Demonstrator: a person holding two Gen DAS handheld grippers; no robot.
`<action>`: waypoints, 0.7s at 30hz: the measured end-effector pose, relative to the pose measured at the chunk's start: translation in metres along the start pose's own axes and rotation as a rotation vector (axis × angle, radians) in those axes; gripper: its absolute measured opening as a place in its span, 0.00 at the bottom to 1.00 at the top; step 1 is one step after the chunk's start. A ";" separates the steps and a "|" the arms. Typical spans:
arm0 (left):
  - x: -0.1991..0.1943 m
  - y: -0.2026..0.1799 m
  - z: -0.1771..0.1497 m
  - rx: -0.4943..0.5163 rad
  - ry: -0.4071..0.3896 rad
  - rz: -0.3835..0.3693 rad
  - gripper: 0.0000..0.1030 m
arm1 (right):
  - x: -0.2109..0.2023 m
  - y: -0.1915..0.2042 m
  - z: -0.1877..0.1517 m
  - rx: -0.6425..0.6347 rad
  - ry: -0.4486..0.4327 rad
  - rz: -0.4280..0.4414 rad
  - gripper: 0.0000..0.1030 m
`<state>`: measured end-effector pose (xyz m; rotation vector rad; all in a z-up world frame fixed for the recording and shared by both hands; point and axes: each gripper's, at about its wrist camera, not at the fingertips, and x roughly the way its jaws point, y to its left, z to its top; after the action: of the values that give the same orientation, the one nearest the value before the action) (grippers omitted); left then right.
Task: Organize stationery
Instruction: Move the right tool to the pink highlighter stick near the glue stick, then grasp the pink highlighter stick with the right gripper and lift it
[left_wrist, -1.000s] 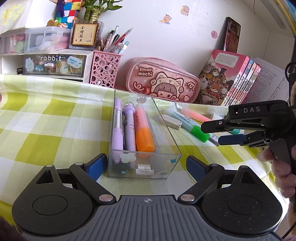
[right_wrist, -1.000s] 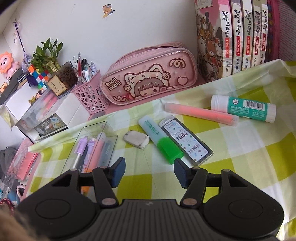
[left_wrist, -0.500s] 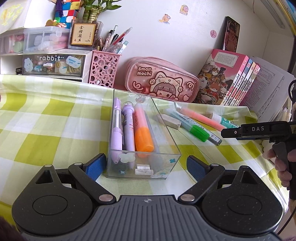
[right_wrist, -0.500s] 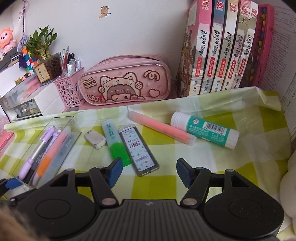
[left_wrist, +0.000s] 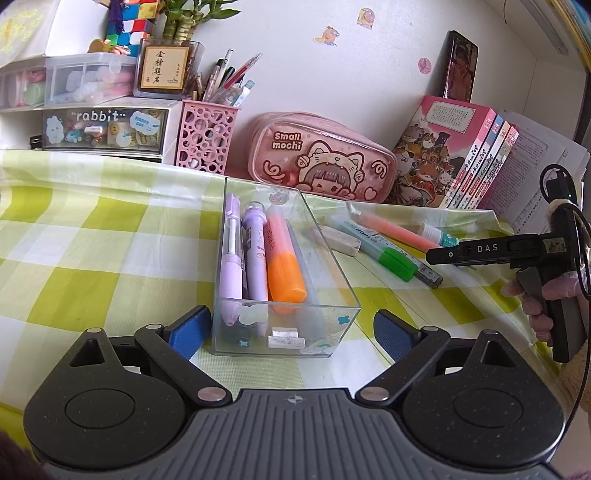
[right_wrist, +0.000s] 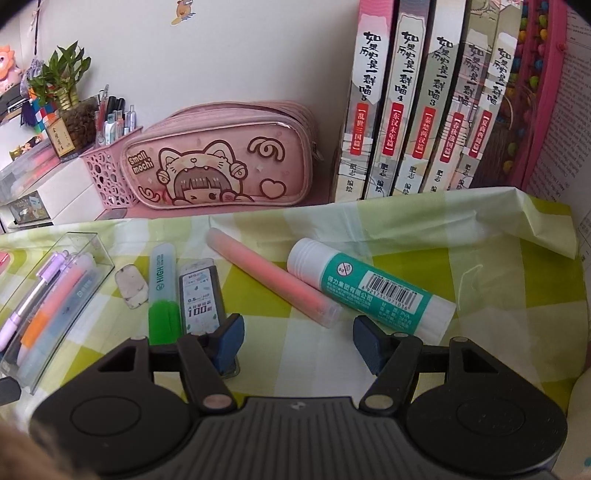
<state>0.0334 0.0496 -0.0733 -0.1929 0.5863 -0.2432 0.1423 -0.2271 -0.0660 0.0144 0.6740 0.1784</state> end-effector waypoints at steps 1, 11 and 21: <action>0.000 0.000 0.000 0.000 0.000 0.000 0.88 | 0.002 0.001 0.001 -0.009 -0.001 0.005 0.84; 0.000 0.000 0.000 0.000 0.000 0.000 0.88 | 0.001 0.018 0.005 -0.081 0.035 0.086 0.61; 0.000 0.000 0.000 0.000 0.000 0.000 0.88 | 0.012 0.031 0.012 -0.162 0.039 0.008 0.47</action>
<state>0.0336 0.0498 -0.0733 -0.1928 0.5865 -0.2429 0.1544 -0.1942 -0.0621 -0.1420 0.6968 0.2407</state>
